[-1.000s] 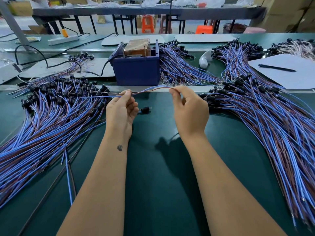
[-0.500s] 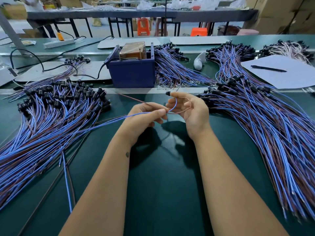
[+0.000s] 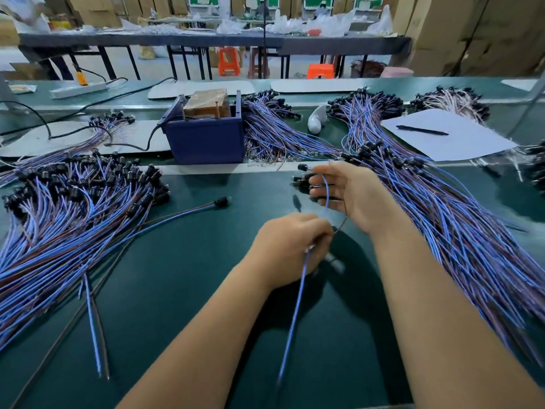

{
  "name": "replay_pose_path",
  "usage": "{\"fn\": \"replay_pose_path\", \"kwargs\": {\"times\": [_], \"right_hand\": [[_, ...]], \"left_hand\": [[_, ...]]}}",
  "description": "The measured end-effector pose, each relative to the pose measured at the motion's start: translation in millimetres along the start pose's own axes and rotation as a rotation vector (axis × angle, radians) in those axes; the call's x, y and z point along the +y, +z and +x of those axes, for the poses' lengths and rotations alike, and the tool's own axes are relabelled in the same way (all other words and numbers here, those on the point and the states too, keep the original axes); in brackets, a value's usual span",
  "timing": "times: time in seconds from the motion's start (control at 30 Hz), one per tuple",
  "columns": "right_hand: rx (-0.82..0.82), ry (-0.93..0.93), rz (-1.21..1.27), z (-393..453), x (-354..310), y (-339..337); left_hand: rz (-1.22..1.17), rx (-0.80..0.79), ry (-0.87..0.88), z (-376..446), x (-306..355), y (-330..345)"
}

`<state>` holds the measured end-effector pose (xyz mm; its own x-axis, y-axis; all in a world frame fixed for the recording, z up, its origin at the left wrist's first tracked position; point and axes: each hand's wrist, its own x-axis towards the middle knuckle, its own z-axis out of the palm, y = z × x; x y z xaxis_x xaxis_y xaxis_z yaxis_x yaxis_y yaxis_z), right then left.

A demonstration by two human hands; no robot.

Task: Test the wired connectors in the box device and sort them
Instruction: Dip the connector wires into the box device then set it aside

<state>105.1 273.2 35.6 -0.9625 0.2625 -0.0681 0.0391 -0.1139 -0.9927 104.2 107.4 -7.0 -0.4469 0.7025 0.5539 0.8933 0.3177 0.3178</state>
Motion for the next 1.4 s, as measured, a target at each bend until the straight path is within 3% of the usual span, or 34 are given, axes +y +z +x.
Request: {"fn": "replay_pose_path", "kwargs": {"times": [0.17,0.3,0.47,0.6,0.7,0.77,0.83,0.9,1.0,1.07,1.2,1.3,1.4], "right_hand": [[0.164,-0.083,-0.320,2,-18,-34],[0.266,-0.135,-0.646,10,-24,-54],[0.395,-0.029,-1.183,14,-15,-66],[0.492,-0.027,-1.386,13,-10,-46],[0.563,-0.164,-1.338,13,-5,-17],[0.528,-0.255,-1.229,15,3,7],[0.409,-0.308,-1.016,19,13,33],[0.266,-0.289,-0.772,20,24,59],[0.128,-0.201,-0.600,20,43,92],[0.134,-0.141,-0.563,26,51,105],[0.259,-0.074,-0.563,39,52,112],[0.261,-0.127,-0.568,33,58,111],[0.240,-0.188,-0.466,27,61,107]], "left_hand": [[0.078,-0.065,0.228,12,35,24],[-0.026,-0.199,0.150,23,62,46],[-0.178,-0.319,0.181,32,75,58],[-0.789,-0.268,-0.229,30,59,45],[-0.874,0.091,-0.504,33,36,28],[-0.698,0.337,-0.644,32,15,13],[-0.473,0.470,-0.727,27,-8,-2],[-0.230,0.428,-0.783,20,-37,-14],[0.124,0.177,-0.981,3,-73,-31],[0.181,0.082,-1.088,-8,-87,-40],[0.209,0.047,-1.089,-13,-97,-42],[0.200,0.140,-1.094,-9,-99,-38],[-0.197,0.495,-0.946,-2,-96,-33]]}}
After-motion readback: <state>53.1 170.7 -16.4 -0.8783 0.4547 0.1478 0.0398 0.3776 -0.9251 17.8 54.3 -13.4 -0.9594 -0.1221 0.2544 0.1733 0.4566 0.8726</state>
